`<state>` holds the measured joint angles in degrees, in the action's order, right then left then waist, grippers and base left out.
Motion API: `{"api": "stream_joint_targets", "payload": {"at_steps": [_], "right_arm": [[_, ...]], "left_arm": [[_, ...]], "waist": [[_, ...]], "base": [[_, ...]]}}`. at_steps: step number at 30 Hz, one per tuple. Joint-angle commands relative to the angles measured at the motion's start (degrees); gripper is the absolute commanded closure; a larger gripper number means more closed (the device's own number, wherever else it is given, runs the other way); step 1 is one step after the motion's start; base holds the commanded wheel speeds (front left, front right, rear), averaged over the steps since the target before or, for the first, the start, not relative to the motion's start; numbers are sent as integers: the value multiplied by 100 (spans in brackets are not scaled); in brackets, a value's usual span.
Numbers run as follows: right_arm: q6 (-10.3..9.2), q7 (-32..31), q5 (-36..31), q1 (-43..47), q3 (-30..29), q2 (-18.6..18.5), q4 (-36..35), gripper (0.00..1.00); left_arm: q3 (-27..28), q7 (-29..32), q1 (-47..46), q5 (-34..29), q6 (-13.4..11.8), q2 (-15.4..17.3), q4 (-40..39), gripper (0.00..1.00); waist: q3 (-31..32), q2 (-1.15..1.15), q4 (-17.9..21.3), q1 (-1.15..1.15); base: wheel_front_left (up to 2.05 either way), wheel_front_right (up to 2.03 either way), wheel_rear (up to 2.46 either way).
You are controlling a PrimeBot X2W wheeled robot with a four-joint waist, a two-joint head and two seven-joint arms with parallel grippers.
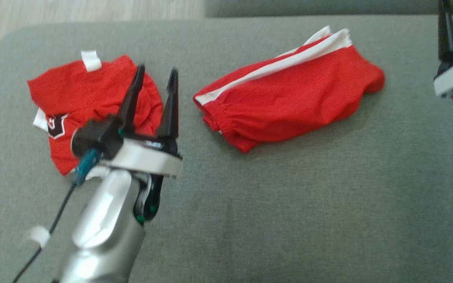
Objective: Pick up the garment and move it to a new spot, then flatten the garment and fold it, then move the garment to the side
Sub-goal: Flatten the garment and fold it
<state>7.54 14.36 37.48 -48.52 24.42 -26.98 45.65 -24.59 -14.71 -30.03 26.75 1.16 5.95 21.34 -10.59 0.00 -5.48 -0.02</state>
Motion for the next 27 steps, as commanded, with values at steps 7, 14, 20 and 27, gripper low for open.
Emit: {"api": "stream_joint_targets", "payload": {"at_steps": [7, 14, 20, 27], "right_arm": [[-5, 62, -668, 1469, -1086, 544, -1036, 0], [-5, 63, -1765, 2954, -1906, 1478, -1780, 0], [-5, 63, -2222, 3808, -2261, 2116, -2209, 0], [-5, 41, -2375, 3959, -2421, 2291, -2353, 0]], "left_arm": [[633, -29, 731, -422, 101, -79, -302, 0], [865, -29, 1583, -743, 203, -200, -276, 0], [1047, -29, 2019, -925, 287, -274, -389, 0], [1165, -29, 2102, -1009, 351, -303, -550, 0]], "waist": [[652, 0, 296, 2], [889, 0, 388, 2], [984, 0, 422, 2], [986, 0, 418, 2]], "base": [[0, 0, 0], [0, 0, 0], [0, 0, 0], [0, 0, 0]]}}
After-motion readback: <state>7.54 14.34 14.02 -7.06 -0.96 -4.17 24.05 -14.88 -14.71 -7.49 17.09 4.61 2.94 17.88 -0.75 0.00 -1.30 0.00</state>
